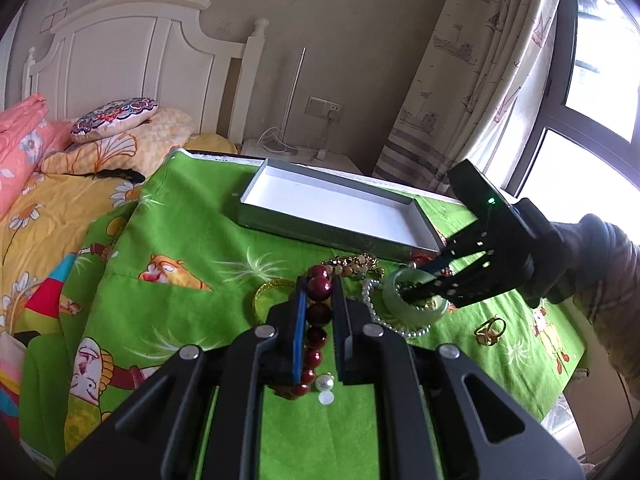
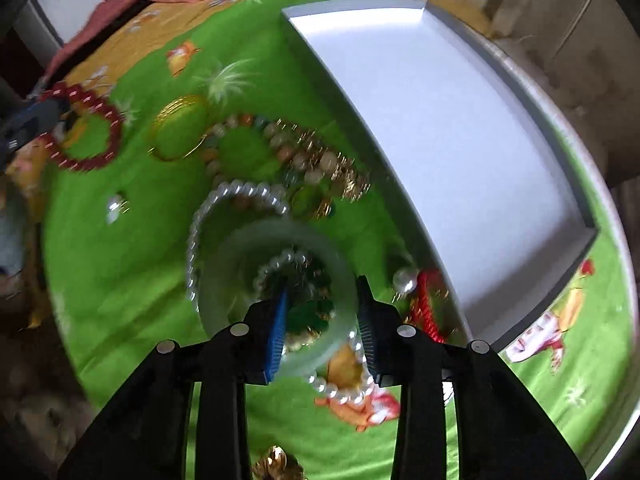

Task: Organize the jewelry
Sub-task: 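Grasp the red bead bracelet with the left tool while the right tool grasps the jade bangle, then carry the red bracelet and jade bangle over the white tray with both tools, then open both tools to drop the bracelet and bangle into the tray, then grasp the gold openwork ring with the right tool while the left tool grasps the gold bangle, then carry the gold ring and gold bangle over the white tray with both tools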

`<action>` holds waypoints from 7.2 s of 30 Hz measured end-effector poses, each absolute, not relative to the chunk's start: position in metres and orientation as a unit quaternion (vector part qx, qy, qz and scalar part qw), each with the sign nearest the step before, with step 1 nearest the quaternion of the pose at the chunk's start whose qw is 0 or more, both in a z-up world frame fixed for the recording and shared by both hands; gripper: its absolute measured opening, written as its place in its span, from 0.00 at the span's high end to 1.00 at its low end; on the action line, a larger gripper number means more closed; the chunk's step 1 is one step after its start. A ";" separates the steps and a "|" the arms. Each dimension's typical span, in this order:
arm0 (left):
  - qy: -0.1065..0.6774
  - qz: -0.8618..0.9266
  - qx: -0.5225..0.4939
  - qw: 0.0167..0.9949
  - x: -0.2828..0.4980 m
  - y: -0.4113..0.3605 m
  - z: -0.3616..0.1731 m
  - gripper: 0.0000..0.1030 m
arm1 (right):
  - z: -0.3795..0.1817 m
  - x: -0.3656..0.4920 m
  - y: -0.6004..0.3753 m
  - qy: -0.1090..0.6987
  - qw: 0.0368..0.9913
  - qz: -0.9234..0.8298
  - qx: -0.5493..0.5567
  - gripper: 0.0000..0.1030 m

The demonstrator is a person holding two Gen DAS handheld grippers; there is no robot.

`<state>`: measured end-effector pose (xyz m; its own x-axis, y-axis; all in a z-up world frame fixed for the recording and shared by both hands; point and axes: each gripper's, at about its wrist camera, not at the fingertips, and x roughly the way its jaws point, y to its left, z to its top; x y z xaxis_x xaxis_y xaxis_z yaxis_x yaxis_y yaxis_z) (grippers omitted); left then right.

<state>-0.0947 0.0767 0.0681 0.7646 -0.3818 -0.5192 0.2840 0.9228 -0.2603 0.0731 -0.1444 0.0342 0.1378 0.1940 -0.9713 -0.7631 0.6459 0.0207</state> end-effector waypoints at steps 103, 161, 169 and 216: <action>0.375 -0.036 -0.178 0.909 -0.040 0.078 0.013 0.02 | 0.034 -0.092 -0.217 0.418 0.901 0.115 -0.019 0.12; 0.421 -0.048 0.024 0.905 -0.039 0.023 0.011 0.44 | 0.030 -0.091 -0.223 0.393 0.911 0.123 0.015 0.59; 0.413 -0.049 0.033 0.909 -0.043 0.017 0.018 0.44 | 0.031 -0.092 -0.223 0.389 0.913 0.125 0.015 0.59; 0.375 -0.095 0.007 0.922 0.090 -0.042 0.076 0.44 | 0.074 0.068 -0.210 0.350 0.923 0.155 0.025 0.59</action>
<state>0.0902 -0.0416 0.0761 0.7012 -0.1707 -0.6923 0.1814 0.9817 -0.0583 0.0677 -0.2103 0.0739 0.7068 0.3034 -0.6391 -0.2686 0.9508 0.1543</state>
